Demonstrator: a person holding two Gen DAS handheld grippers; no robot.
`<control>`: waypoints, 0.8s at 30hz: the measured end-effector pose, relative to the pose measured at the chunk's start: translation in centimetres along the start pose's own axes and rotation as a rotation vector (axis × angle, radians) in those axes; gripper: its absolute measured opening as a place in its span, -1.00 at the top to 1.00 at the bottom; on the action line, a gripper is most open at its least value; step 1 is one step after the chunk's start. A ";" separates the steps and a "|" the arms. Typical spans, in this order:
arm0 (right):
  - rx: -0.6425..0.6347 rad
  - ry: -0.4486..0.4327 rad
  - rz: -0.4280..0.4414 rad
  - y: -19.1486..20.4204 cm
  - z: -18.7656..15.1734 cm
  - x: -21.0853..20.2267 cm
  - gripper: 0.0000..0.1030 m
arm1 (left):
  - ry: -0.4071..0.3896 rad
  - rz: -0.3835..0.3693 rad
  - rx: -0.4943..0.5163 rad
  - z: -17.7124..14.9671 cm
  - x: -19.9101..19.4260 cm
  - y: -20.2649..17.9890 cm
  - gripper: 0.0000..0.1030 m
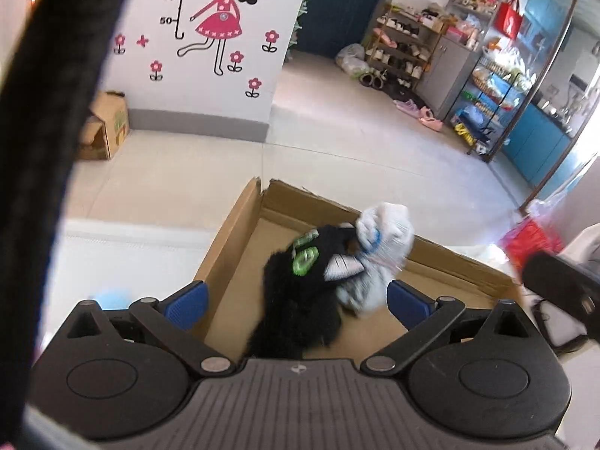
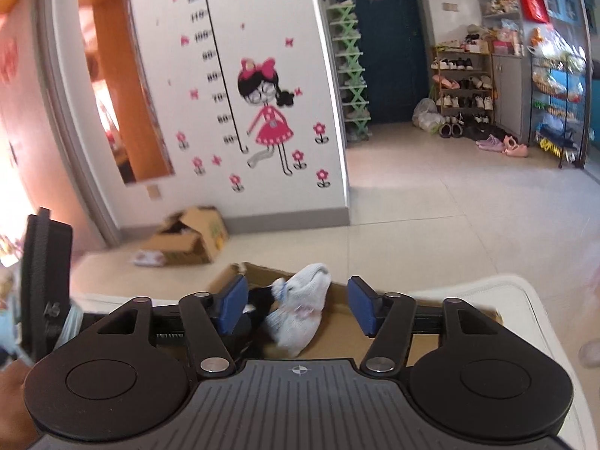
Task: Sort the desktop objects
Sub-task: 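Move both grippers back to the table and grasp the yellow-green knitted ball with the right gripper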
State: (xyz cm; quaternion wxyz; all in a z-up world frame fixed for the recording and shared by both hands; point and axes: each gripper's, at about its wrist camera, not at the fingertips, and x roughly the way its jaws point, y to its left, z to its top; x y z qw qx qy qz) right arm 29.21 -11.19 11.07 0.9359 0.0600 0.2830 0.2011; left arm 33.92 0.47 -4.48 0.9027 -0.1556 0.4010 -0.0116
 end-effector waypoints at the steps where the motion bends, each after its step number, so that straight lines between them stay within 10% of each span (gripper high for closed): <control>1: 0.014 -0.013 0.012 0.1 -0.6 -1.7 -0.40 | -0.010 -0.021 0.010 -0.4 -1.2 0.1 -0.97; 12: -0.099 -0.034 0.065 5.2 -9.8 -18.3 -0.58 | -0.063 -0.140 0.258 -12.7 -16.7 0.1 -0.98; 24: -0.259 0.081 0.039 9.6 -21.8 -23.8 -0.64 | 0.047 -0.109 0.566 -23.8 -19.9 2.0 -0.98</control>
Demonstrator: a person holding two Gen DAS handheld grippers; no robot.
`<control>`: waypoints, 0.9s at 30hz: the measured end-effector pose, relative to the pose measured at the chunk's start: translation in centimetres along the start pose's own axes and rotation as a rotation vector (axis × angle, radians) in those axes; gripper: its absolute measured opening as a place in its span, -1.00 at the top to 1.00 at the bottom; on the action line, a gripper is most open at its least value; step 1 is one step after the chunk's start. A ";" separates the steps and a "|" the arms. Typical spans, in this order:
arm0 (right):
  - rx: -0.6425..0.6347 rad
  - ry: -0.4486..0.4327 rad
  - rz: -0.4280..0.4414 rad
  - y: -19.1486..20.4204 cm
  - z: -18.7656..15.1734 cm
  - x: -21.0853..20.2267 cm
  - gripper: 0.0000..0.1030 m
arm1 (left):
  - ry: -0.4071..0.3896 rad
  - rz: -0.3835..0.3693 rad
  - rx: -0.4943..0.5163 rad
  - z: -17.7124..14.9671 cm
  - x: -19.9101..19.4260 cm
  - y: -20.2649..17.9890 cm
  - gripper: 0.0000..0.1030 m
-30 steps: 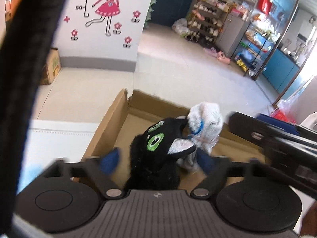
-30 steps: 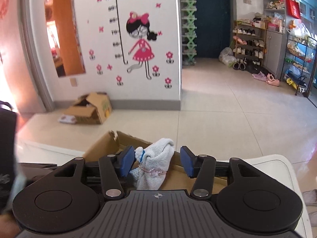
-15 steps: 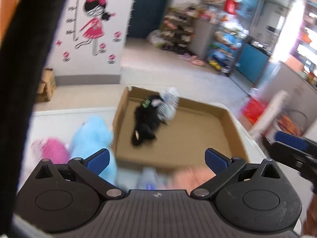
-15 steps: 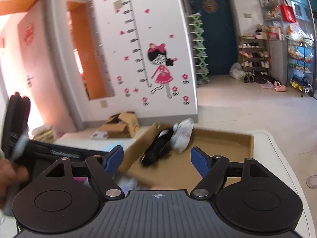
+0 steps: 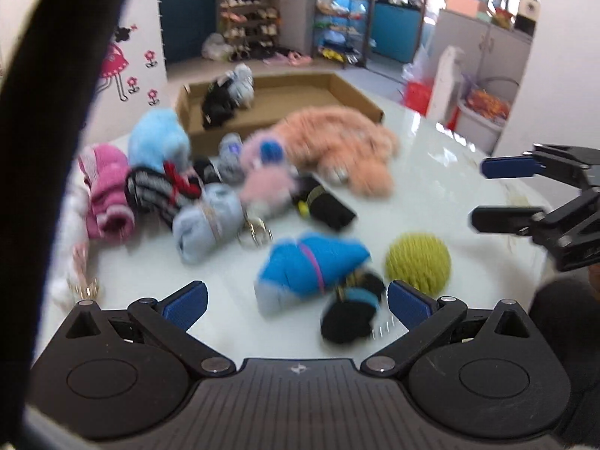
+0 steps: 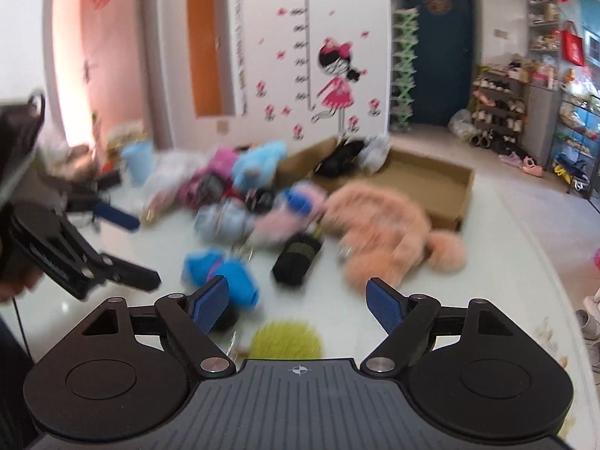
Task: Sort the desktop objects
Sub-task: 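Move both grippers back to the table and grasp the yellow-green knitted ball with the right gripper, then grasp the blue knitted sock with the left gripper while the right lifts the yellow-green ball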
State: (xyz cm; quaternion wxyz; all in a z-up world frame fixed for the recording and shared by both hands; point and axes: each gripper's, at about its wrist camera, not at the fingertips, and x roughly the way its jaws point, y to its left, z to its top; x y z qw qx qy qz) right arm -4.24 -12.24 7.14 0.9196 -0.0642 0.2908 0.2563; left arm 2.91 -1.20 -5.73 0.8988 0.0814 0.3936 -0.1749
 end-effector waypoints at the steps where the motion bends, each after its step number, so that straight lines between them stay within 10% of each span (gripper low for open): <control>1: -0.020 0.016 -0.007 0.6 -0.6 0.5 -0.64 | 0.002 0.022 0.030 -0.4 -0.5 0.0 -0.98; 7: -0.046 0.054 -0.019 2.4 -3.5 2.0 -0.64 | 0.052 0.111 0.263 -1.1 -0.1 -0.1 -0.98; 27: 0.099 0.090 -0.176 -1.6 -5.8 4.4 -0.32 | 0.154 0.018 0.280 -1.8 5.0 0.9 -0.98</control>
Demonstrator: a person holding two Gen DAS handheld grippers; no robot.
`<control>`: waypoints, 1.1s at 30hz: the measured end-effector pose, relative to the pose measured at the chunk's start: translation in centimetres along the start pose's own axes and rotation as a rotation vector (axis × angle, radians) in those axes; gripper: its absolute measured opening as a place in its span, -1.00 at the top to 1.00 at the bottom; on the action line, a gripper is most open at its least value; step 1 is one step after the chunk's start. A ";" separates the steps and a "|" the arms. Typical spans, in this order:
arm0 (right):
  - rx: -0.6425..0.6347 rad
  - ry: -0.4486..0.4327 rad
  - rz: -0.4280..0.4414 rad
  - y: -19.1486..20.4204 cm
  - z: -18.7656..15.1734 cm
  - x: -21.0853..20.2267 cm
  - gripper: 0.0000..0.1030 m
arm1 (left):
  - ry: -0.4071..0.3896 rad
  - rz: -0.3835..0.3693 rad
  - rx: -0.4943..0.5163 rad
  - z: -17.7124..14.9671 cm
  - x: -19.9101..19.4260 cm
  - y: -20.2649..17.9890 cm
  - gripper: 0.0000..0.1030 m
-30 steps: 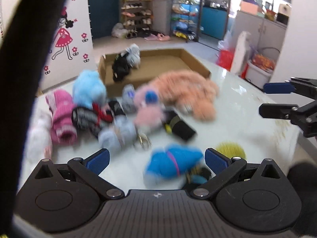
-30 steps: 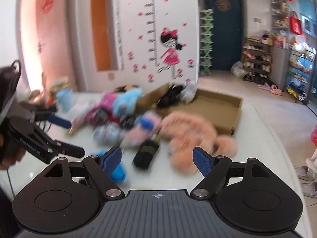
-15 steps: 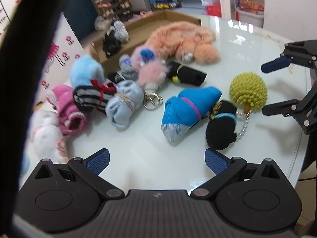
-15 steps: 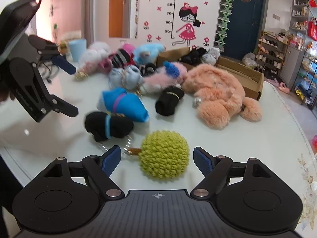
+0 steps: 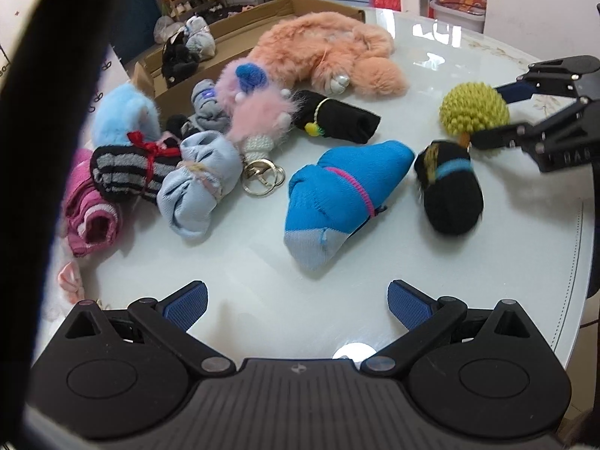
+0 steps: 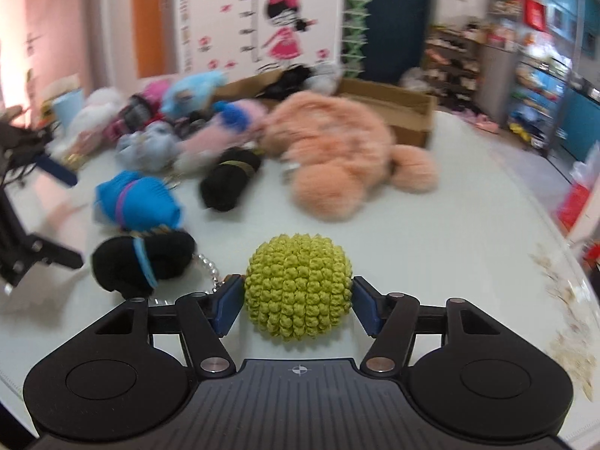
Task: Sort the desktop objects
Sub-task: 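Grasp the blue knitted sock with the left gripper while the right lifts the yellow-green ball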
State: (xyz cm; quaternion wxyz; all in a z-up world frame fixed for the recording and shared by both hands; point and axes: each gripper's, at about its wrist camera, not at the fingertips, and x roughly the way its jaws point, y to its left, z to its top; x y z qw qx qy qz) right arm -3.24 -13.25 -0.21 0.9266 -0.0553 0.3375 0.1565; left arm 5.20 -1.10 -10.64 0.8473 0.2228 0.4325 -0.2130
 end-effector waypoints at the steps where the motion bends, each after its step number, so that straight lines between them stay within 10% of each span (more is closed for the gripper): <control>1: 0.021 -0.013 -0.008 -0.6 0.0 -0.3 -0.32 | -0.007 -0.012 -0.005 0.2 -0.1 0.0 -0.98; 24: 0.080 0.040 -0.002 -1.6 0.6 1.6 -0.31 | -0.073 -0.112 0.056 3.9 3.7 -1.0 -0.98; 33: 0.052 0.032 -0.002 -1.0 0.7 1.7 -0.28 | -0.105 -0.198 -0.021 3.6 3.4 0.0 -0.15</control>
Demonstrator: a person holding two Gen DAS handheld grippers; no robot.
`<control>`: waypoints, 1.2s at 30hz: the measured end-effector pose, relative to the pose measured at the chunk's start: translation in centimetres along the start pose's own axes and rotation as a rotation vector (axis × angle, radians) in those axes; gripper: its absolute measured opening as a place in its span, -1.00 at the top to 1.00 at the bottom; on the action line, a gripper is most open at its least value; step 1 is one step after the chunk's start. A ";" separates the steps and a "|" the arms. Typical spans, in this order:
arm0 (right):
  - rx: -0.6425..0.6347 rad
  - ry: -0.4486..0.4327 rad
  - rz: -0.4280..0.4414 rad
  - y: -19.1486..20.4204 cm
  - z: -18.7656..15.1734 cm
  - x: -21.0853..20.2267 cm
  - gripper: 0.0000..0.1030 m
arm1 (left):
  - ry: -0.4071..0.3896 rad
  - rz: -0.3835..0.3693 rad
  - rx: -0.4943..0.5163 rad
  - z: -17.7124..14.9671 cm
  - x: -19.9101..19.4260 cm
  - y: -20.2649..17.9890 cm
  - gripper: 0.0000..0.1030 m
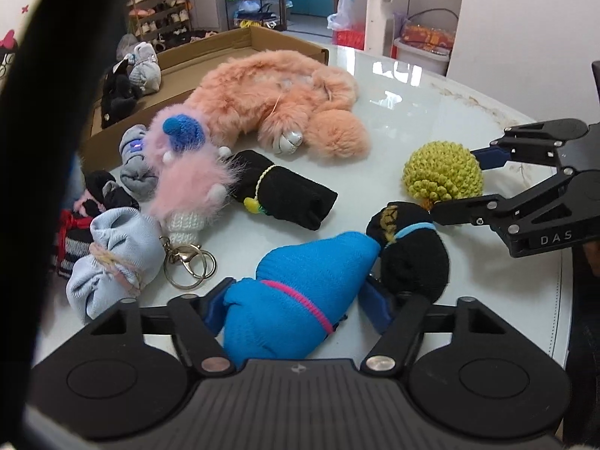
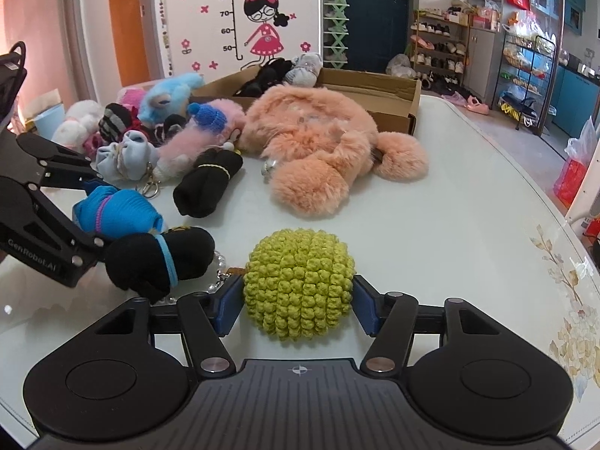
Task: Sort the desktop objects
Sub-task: 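Grasp the blue knitted sock with the left gripper while the right lifts the yellow-green ball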
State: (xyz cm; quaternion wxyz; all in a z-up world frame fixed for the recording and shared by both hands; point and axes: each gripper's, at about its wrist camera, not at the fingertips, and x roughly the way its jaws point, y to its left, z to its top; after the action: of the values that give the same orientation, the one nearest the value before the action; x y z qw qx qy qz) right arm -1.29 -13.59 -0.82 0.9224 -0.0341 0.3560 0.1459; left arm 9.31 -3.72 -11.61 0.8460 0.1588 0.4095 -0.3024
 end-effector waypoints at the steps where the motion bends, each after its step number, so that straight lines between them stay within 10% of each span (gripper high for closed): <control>1: 0.000 -0.002 -0.001 0.0 0.0 0.0 -0.27 | -0.004 0.001 0.001 0.0 -0.1 0.0 -0.10; 36: -0.037 -0.286 0.160 3.6 6.6 -7.6 -0.23 | -0.171 0.155 -0.328 -4.5 -9.1 4.6 -0.07</control>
State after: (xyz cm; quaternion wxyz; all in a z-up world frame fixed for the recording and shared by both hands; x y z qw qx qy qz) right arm -3.43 -10.90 9.31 0.9483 -0.0016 0.2200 0.2287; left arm 5.21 5.62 -7.14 0.9130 0.0236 0.3663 -0.1781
